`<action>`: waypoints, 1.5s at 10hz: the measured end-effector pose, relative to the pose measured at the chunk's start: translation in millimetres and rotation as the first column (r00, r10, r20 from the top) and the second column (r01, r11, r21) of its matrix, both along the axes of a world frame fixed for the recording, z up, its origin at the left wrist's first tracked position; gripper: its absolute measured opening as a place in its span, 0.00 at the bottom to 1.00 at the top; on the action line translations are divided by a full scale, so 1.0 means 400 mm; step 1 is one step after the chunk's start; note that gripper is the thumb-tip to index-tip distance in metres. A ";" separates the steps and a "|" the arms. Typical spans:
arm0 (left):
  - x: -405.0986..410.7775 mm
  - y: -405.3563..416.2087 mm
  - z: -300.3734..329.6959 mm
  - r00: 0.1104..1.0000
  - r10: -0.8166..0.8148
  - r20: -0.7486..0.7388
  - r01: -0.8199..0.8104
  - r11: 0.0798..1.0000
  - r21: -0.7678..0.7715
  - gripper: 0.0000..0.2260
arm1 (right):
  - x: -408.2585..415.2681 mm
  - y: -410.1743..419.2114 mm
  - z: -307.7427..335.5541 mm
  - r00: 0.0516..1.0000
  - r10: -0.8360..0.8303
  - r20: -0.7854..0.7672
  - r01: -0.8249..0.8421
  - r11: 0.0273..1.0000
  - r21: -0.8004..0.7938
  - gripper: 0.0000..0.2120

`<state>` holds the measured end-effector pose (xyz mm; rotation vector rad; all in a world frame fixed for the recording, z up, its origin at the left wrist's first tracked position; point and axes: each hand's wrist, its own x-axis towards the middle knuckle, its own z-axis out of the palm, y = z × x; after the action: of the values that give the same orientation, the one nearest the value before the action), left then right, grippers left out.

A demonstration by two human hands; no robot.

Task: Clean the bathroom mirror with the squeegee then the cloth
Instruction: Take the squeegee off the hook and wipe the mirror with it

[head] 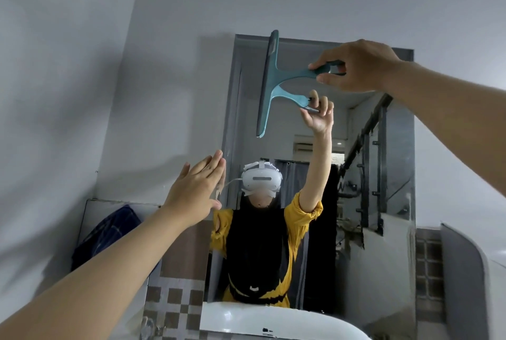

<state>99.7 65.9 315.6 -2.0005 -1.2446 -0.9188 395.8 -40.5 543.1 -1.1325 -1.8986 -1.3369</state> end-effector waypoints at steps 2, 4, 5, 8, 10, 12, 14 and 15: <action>0.003 0.009 -0.003 1.000 0.018 0.000 -0.018 1.000 0.006 0.44 | 0.128 -0.026 -0.012 0.998 -0.022 -0.063 0.022 1.000 -0.003 0.14; 0.005 0.031 -0.010 1.000 -0.006 0.028 0.006 0.999 0.032 0.40 | 0.235 -0.070 -0.037 0.990 -0.077 -0.119 0.075 0.997 -0.019 0.13; 0.011 0.035 -0.012 0.998 -0.044 0.048 0.040 0.996 0.076 0.36 | 0.294 -0.095 -0.051 0.979 -0.088 -0.183 0.086 0.996 -0.016 0.12; 0.016 -0.008 0.006 0.998 0.047 0.037 -0.048 0.999 0.009 0.39 | 0.417 -0.121 -0.090 0.959 -0.097 -0.267 0.096 0.995 -0.017 0.09; 0.029 0.045 -0.003 0.992 -0.011 0.125 0.012 1.000 -0.007 0.44 | 0.454 -0.130 -0.114 0.950 -0.063 -0.306 0.061 0.998 -0.015 0.08; 0.030 -0.035 -0.023 0.986 0.162 0.025 -0.162 0.987 0.006 0.49 | 0.480 -0.124 -0.119 0.943 -0.032 -0.331 0.031 0.999 -0.007 0.08; 0.055 -0.032 -0.019 0.977 0.212 0.031 -0.212 0.977 -0.021 0.50 | 0.506 -0.135 -0.128 0.941 -0.044 -0.336 0.043 0.999 -0.010 0.08; 0.059 -0.031 -0.020 0.970 0.240 0.026 -0.239 0.971 -0.022 0.49 | 0.511 -0.138 -0.134 0.938 -0.038 -0.345 0.040 0.999 -0.003 0.08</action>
<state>123.2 53.5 307.7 -1.8065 -1.4780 -0.8220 600.2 -95.8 489.4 -1.3120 -1.6239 -1.0765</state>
